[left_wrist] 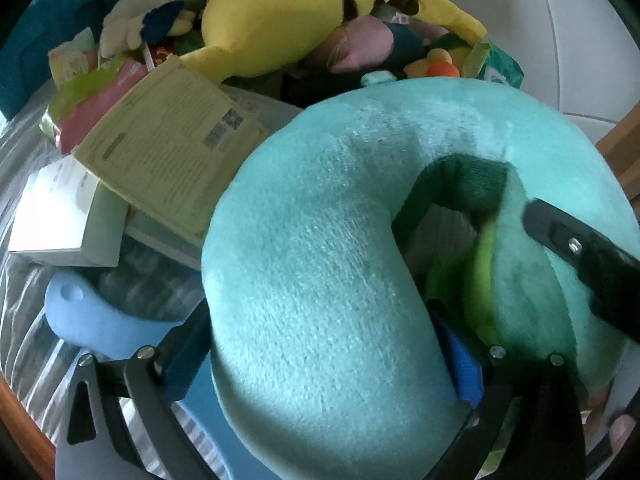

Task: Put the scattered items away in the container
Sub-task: 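Grasp the teal neck pillow with both grippers from either side, then lift the teal neck pillow with both grippers and carry it toward the blue crate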

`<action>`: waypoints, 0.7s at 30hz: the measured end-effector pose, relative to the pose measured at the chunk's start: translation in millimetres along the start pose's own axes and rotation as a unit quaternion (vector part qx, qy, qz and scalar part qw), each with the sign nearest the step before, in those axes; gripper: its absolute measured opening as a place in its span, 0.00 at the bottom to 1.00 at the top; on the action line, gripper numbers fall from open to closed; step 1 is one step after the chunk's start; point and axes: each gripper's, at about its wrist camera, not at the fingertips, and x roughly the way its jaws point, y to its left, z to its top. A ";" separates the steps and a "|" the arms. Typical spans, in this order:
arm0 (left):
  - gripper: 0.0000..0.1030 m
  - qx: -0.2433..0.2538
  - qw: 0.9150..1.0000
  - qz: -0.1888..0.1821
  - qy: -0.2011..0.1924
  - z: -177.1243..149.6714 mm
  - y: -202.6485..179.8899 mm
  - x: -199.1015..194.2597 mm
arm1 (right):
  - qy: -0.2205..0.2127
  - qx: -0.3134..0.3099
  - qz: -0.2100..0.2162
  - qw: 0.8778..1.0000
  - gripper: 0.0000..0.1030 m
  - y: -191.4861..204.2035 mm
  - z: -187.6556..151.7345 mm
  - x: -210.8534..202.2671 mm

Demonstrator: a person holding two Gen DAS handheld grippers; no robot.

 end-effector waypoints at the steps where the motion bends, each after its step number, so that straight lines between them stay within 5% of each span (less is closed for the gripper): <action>1: 0.94 0.001 1.000 -0.002 0.000 0.7 0.0 -2.1 | -0.005 -0.008 -0.007 1.000 1.00 3.9 -0.5 -2.2; 8: 0.87 0.015 0.997 0.010 -0.078 11.9 1.9 -57.3 | -0.100 -0.015 0.010 0.995 0.95 5.2 -10.7 -65.6; 16: 0.86 0.041 0.980 0.017 -0.193 28.6 -9.1 -147.3 | -0.204 0.023 0.067 0.976 0.95 -7.0 -3.3 -135.6; 21: 0.86 0.037 0.972 0.032 -0.229 41.8 1.2 -177.6 | -0.237 0.015 0.094 0.967 0.94 9.7 11.1 -157.7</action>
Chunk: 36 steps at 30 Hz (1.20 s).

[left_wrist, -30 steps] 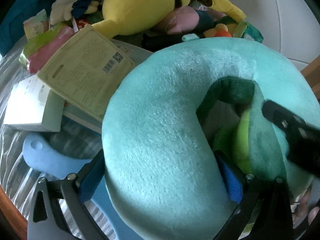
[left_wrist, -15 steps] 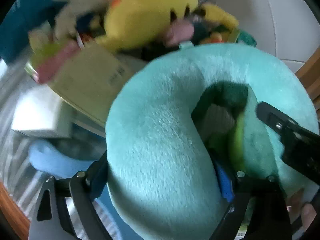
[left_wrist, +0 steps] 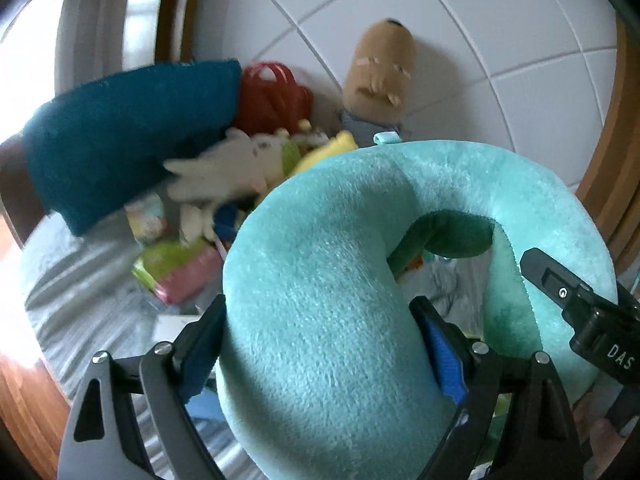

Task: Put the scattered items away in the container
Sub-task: 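Lift the teal neck pillow with both grippers and carry it toward the blue crate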

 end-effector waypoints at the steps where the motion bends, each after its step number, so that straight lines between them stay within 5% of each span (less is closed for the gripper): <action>1: 0.86 -0.002 1.000 0.003 -0.006 4.4 4.7 -4.9 | -0.007 -0.003 0.007 1.000 0.94 8.4 5.4 -0.1; 5: 0.66 -0.002 1.000 0.005 -0.031 25.4 27.9 -22.5 | -0.026 -0.020 0.032 0.999 0.86 42.8 21.9 2.9; 9: 0.66 0.010 1.000 0.013 -0.023 41.4 49.1 -14.9 | 0.001 -0.036 0.018 0.999 0.49 85.1 36.5 39.2; 13: 0.75 0.012 0.999 0.021 0.033 32.8 86.8 25.3 | 0.054 0.021 0.012 0.998 0.44 79.2 19.7 78.5; 15: 0.79 0.000 0.998 0.014 0.067 22.2 98.5 43.7 | 0.078 0.023 0.001 0.997 0.52 80.7 10.2 92.5; 17: 0.79 -0.018 0.994 0.001 0.103 10.7 105.2 63.4 | 0.094 0.024 -0.023 0.995 0.86 75.6 1.1 100.1; 18: 0.79 -0.021 0.993 -0.003 0.119 5.7 103.6 71.3 | 0.099 0.022 -0.028 0.994 0.91 71.4 -4.5 100.8; 22: 0.79 -0.036 0.988 -0.006 0.150 -21.5 84.7 86.1 | 0.123 0.009 -0.029 0.992 0.94 39.4 -22.5 100.4; 28: 0.79 -0.069 0.981 0.051 0.175 -49.4 46.4 90.4 | 0.163 -0.027 0.010 0.986 1.00 -0.1 -42.6 117.5; 31: 0.98 -0.101 0.974 0.075 0.189 -63.1 35.4 93.9 | 0.185 -0.043 0.040 0.981 1.00 -12.9 -49.4 134.2; 36: 1.00 -0.158 0.959 0.123 0.202 -77.3 24.8 105.1 | 0.215 -0.065 0.082 0.971 1.00 -19.0 -54.4 167.7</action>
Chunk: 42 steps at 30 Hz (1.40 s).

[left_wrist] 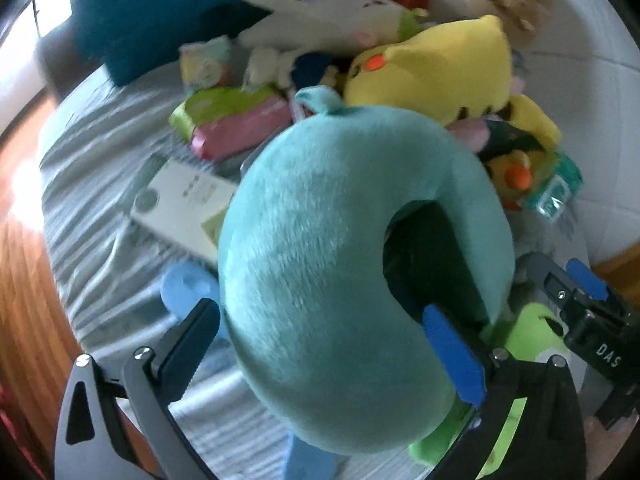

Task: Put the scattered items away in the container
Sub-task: 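Lift the teal neck pillow with both grippers and carry it toward the blue crate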

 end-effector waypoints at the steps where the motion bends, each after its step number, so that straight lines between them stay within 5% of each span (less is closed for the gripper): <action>1: 1.00 -0.011 1.000 0.016 0.007 -2.5 -2.8 6.0 | 0.007 -0.005 0.008 1.000 1.00 -1.2 1.7 7.2; 5: 1.00 -0.042 0.997 0.061 0.001 -6.5 -11.8 29.3 | 0.025 -0.024 0.028 0.999 1.00 -1.3 6.9 33.9; 10: 1.00 -0.061 0.996 0.063 0.029 4.4 -0.8 62.2 | 0.065 -0.030 0.071 0.995 1.00 2.4 10.6 74.6; 23: 0.96 -0.033 0.998 0.058 0.001 13.1 -3.4 60.3 | 0.080 -0.061 0.032 0.994 1.00 23.3 24.9 118.4; 32: 0.88 0.001 0.997 0.015 -0.070 21.0 6.1 -4.7 | -0.009 -0.025 0.044 0.999 0.93 23.0 20.9 36.4; 42: 0.88 0.029 0.984 -0.015 -0.175 42.1 36.6 -105.2 | -0.125 -0.016 0.040 0.991 0.93 70.3 46.7 -69.7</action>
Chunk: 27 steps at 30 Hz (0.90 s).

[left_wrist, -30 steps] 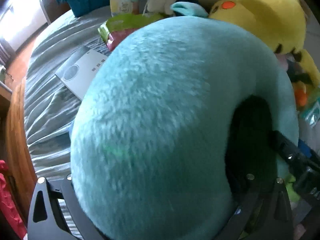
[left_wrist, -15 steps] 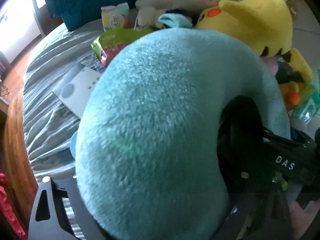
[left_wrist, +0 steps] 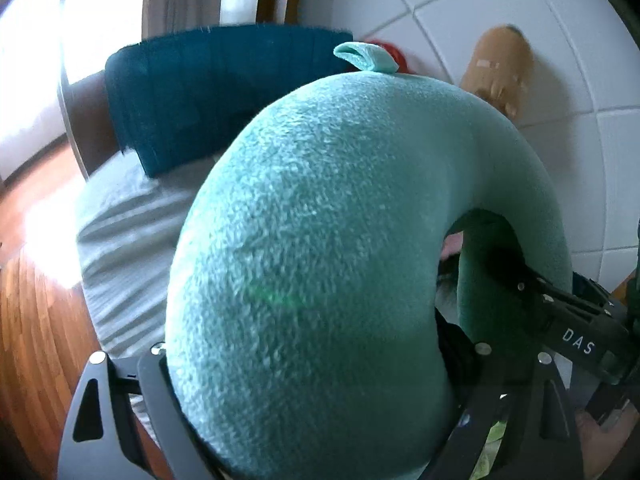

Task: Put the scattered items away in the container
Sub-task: 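Lift the teal neck pillow with both grippers and carry it toward the blue crate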

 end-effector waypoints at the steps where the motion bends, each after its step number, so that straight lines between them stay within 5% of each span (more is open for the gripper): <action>1: 0.88 0.001 1.000 -0.001 -0.008 4.0 5.3 -5.7 | -0.009 0.000 0.002 1.000 0.93 7.5 3.8 -5.7; 17: 0.88 0.002 0.995 -0.021 -0.094 102.4 138.4 -54.6 | -0.092 -0.020 0.004 0.996 0.93 164.1 96.9 -15.9; 27: 0.89 0.049 0.989 -0.048 -0.130 226.9 256.6 -40.4 | -0.145 0.011 -0.021 0.989 0.93 287.9 181.6 33.1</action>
